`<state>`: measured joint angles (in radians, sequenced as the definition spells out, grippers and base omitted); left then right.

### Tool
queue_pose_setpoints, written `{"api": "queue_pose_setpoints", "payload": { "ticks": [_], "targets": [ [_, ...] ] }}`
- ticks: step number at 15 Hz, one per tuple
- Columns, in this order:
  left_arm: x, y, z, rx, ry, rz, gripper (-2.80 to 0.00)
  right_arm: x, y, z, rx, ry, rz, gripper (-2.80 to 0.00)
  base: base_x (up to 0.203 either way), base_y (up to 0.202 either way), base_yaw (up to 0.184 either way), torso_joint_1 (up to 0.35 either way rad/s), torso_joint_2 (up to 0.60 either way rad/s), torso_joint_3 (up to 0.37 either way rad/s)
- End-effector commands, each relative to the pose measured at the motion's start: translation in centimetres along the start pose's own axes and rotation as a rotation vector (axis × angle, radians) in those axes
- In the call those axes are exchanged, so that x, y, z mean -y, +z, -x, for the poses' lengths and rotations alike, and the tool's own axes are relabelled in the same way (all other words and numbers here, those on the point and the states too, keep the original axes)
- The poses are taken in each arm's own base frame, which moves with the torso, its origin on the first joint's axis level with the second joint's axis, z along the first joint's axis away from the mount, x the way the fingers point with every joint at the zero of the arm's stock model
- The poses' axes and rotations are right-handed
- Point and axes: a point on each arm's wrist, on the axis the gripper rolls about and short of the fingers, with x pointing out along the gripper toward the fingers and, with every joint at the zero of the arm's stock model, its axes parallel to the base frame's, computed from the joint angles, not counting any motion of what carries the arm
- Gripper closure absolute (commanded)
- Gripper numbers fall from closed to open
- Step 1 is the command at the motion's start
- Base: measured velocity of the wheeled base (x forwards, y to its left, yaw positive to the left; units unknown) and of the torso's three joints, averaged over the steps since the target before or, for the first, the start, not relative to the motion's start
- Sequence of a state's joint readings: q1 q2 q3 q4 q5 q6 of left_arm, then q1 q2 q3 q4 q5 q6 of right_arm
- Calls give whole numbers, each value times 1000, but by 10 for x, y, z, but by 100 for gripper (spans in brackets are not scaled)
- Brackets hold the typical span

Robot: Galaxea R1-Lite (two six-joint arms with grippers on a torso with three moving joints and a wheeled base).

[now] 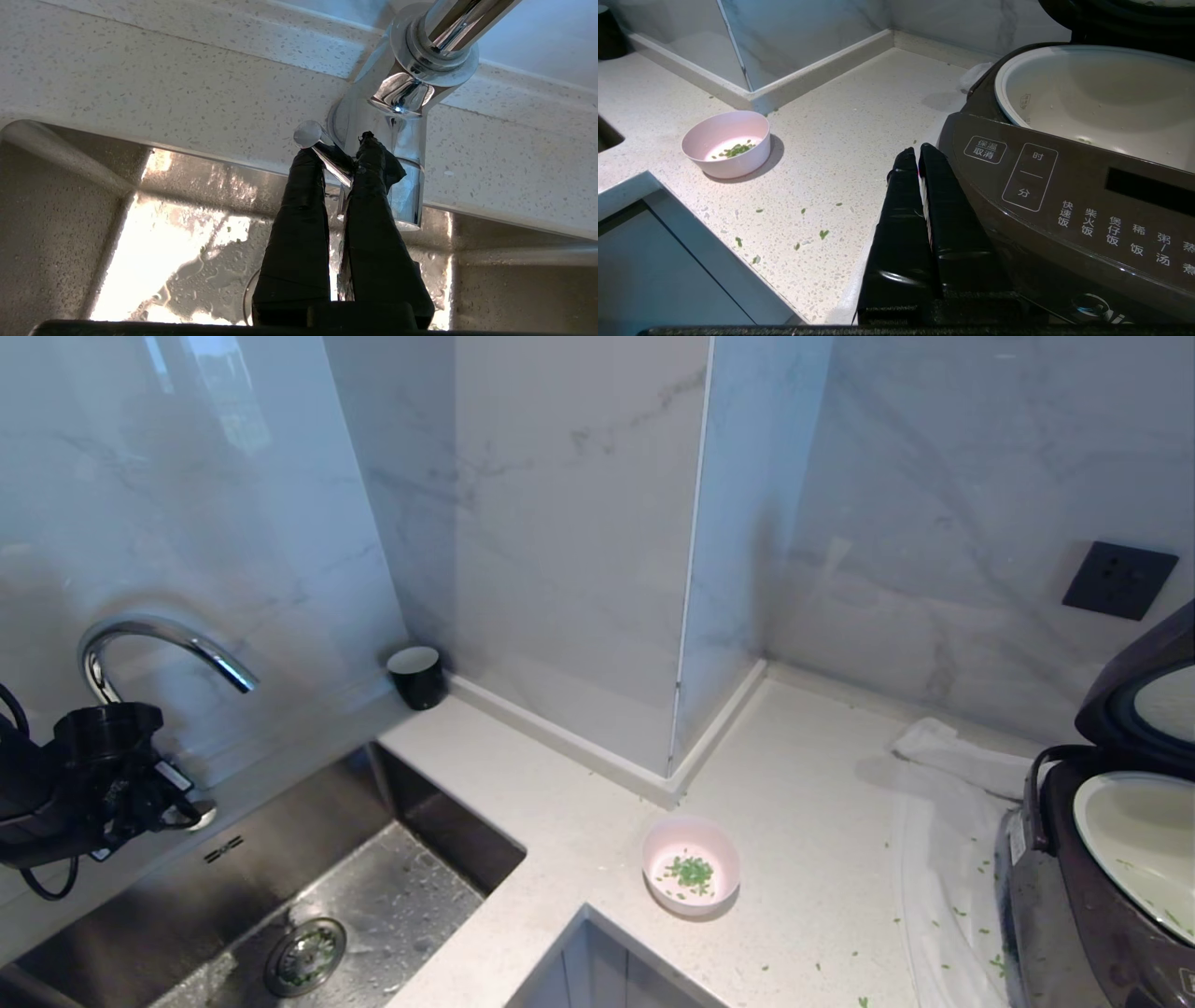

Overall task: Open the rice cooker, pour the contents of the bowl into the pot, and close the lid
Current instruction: Turn on the tap

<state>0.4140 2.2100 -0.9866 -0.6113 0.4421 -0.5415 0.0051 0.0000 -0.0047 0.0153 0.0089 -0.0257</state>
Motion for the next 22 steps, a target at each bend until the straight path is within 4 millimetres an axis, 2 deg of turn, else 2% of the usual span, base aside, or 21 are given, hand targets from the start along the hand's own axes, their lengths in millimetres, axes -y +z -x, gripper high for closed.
{"api": "queue_pose_setpoints", "payload": {
  "ticks": [1, 22],
  "targets": [
    [-1, -1, 0, -2, 6, -1, 0, 0, 0, 0, 0, 0, 0, 0, 0, 0, 0, 0, 0, 0],
    [-2, 3, 8, 4, -1, 4, 0, 0, 0, 0, 0, 1, 0, 0, 0, 0, 0, 0, 0, 0]
  ]
}}
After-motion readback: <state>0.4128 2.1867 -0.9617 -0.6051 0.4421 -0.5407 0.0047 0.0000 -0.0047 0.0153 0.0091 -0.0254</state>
